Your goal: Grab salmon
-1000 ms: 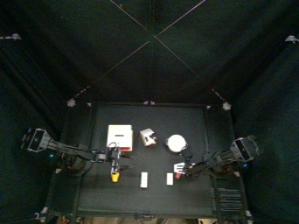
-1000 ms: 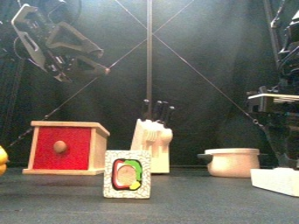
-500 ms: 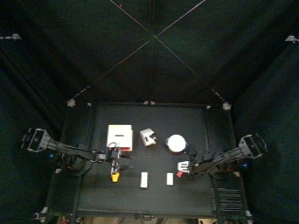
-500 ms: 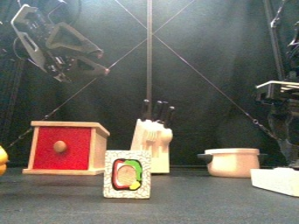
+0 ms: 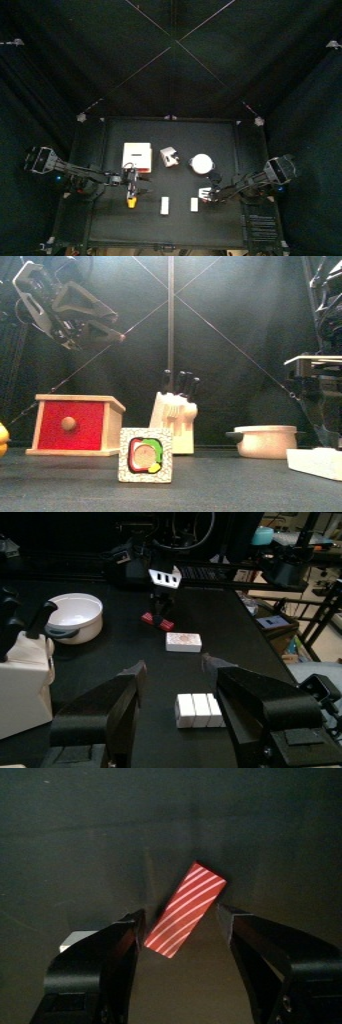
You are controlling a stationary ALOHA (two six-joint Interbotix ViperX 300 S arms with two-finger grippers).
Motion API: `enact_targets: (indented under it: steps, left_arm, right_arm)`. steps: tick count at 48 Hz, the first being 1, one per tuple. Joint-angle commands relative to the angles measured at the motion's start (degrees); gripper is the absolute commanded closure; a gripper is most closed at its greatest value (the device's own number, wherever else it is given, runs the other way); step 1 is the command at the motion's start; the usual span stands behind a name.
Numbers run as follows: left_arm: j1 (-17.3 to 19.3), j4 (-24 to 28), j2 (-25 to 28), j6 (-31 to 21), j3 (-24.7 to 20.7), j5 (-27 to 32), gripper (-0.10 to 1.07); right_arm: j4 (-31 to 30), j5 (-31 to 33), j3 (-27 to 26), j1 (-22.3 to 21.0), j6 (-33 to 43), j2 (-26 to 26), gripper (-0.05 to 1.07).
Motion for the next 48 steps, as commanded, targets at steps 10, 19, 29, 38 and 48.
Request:
enact_targets:
  steps: [10, 19, 29, 38, 48]
  left_arm:
    - [-0.09, 0.00, 0.00, 0.00, -0.62, -0.26, 0.12]
    - [-0.09, 0.00, 0.00, 0.00, -0.62, -0.26, 0.12]
    - [-0.09, 0.00, 0.00, 0.09, -0.62, -0.26, 0.12]
    - [-0.09, 0.00, 0.00, 0.00, -0.62, -0.26, 0.12]
    - [-0.09, 0.00, 0.00, 0.09, -0.62, -0.26, 0.12]
  right_arm:
    - [0.44, -1.32, 0.70, 0.09, 0.09, 0.00, 0.13]
    - [0.26, -2.72, 0.88, -0.09, -0.35, 0.97, 0.19]
    - [0.26, -3.25, 1.23, 0.00, -0.44, 1.41, 0.29]
    - [0.18, -4.83, 1.05, 0.79, -1.93, 1.41, 0.31]
    - [-0.09, -4.92, 0.88, 0.97, -3.43, 1.41, 0.32]
